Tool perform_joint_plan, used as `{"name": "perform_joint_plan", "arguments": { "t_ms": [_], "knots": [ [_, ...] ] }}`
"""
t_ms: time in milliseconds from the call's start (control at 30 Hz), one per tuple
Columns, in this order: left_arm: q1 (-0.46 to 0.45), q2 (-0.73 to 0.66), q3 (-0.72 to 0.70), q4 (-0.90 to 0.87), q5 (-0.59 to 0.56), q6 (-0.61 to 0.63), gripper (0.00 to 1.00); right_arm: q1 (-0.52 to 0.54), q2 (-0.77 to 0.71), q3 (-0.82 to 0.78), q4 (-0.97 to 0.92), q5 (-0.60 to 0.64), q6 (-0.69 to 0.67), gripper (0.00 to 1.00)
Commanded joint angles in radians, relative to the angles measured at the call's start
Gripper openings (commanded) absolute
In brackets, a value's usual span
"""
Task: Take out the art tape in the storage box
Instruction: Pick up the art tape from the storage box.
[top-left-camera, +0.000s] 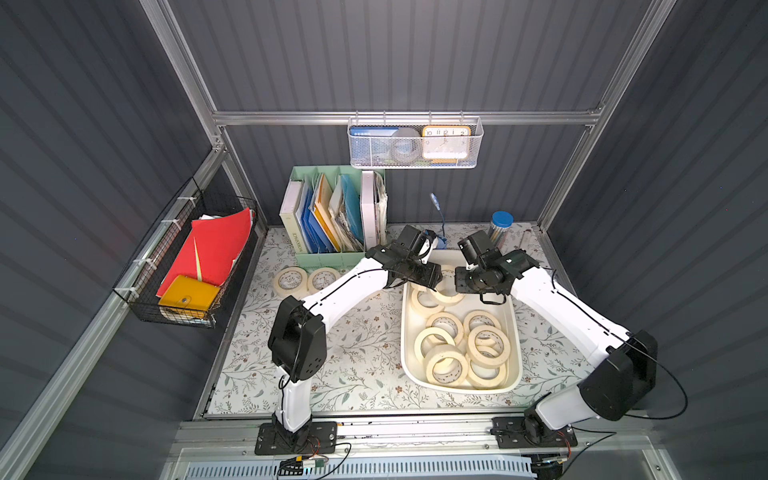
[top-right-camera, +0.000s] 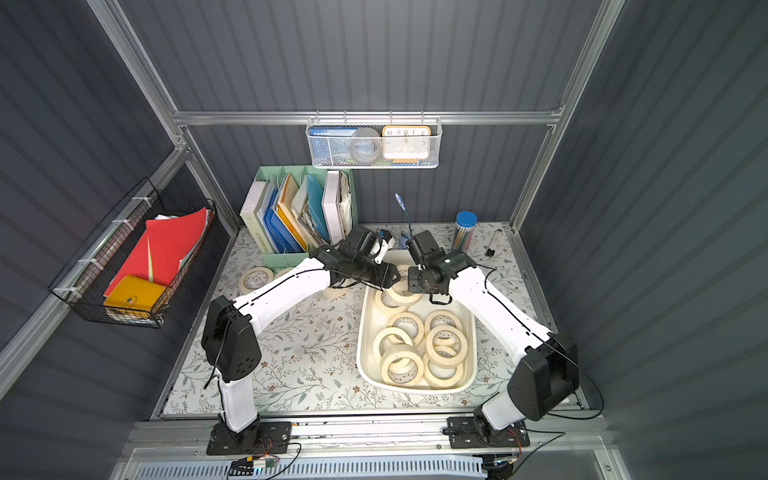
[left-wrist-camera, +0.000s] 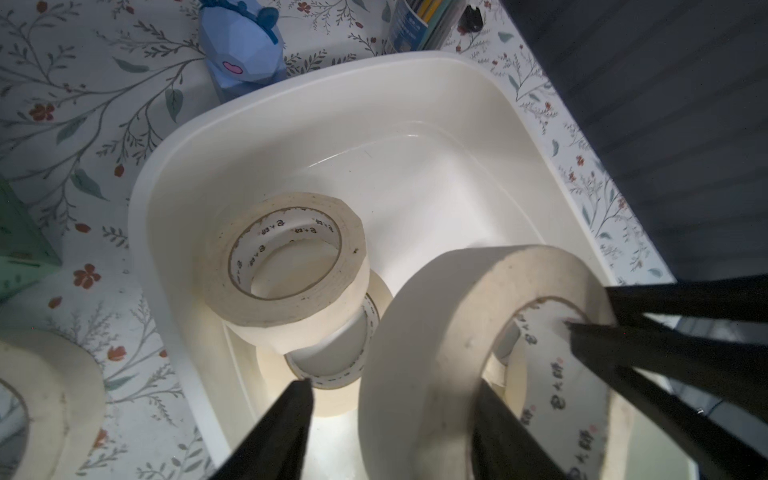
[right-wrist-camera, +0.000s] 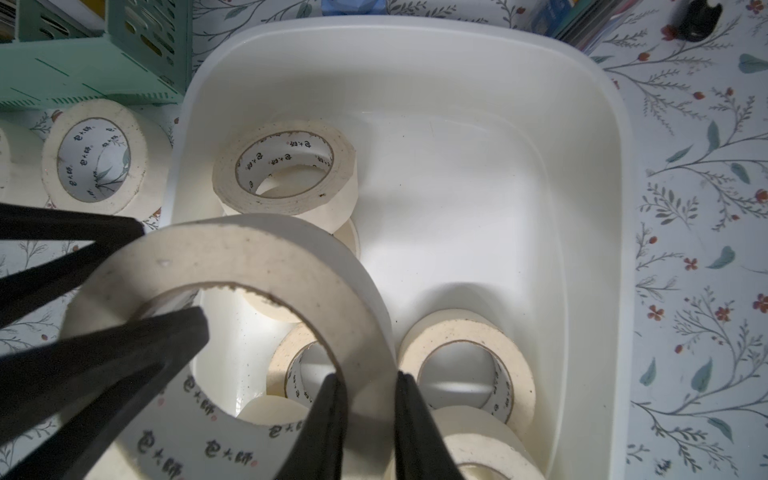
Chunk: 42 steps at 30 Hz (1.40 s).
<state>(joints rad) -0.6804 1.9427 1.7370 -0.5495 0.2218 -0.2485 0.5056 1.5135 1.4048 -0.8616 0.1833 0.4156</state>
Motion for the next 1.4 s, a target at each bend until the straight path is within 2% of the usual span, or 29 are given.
{"name": "perform_joint_plan", "arguments": {
  "t_ms": [0,67,100,167,200,267,467,633,700,867,1067,1367],
  "knots": [
    [0.0,0.018,0.013,-0.004,-0.007,0.009,0.28,0.008,-0.02,0.022,0.009,-0.01,0.029,0.0],
    [-0.001,0.016,0.011,0.007,-0.006,0.007,0.14,0.008,-0.033,0.017,0.017,-0.018,0.035,0.0],
    [0.001,0.011,0.009,0.012,-0.003,0.006,0.07,0.007,-0.04,0.015,0.02,-0.019,0.035,0.07],
    [-0.001,-0.002,0.005,0.005,-0.003,0.006,0.04,0.006,-0.061,0.008,0.011,0.029,0.034,0.46],
    [0.0,-0.017,0.001,0.003,-0.009,0.0,0.04,0.005,-0.078,-0.001,0.009,0.074,0.016,0.59],
    [0.0,-0.051,-0.01,-0.006,-0.042,-0.003,0.04,-0.022,-0.113,-0.009,-0.005,0.107,-0.027,0.67],
    [0.066,-0.223,-0.1,-0.006,-0.125,-0.028,0.02,-0.141,-0.149,-0.078,0.013,0.047,-0.02,0.69],
    [0.194,-0.371,-0.268,0.05,-0.149,-0.072,0.02,-0.167,-0.067,-0.162,0.1,-0.004,0.005,0.69],
    [0.227,-0.401,-0.313,0.05,-0.199,-0.073,0.03,-0.191,-0.023,-0.189,0.127,-0.033,0.009,0.69],
    [0.255,-0.373,-0.406,0.077,-0.258,-0.07,0.02,-0.28,0.061,-0.213,0.138,-0.059,0.0,0.69],
    [0.263,-0.317,-0.383,0.059,-0.355,-0.08,0.02,-0.383,0.105,-0.25,0.196,-0.102,-0.008,0.69],
    [0.301,-0.246,-0.376,0.116,-0.314,-0.072,0.02,-0.481,0.113,-0.25,0.157,0.028,-0.065,0.69]
  ]
}}
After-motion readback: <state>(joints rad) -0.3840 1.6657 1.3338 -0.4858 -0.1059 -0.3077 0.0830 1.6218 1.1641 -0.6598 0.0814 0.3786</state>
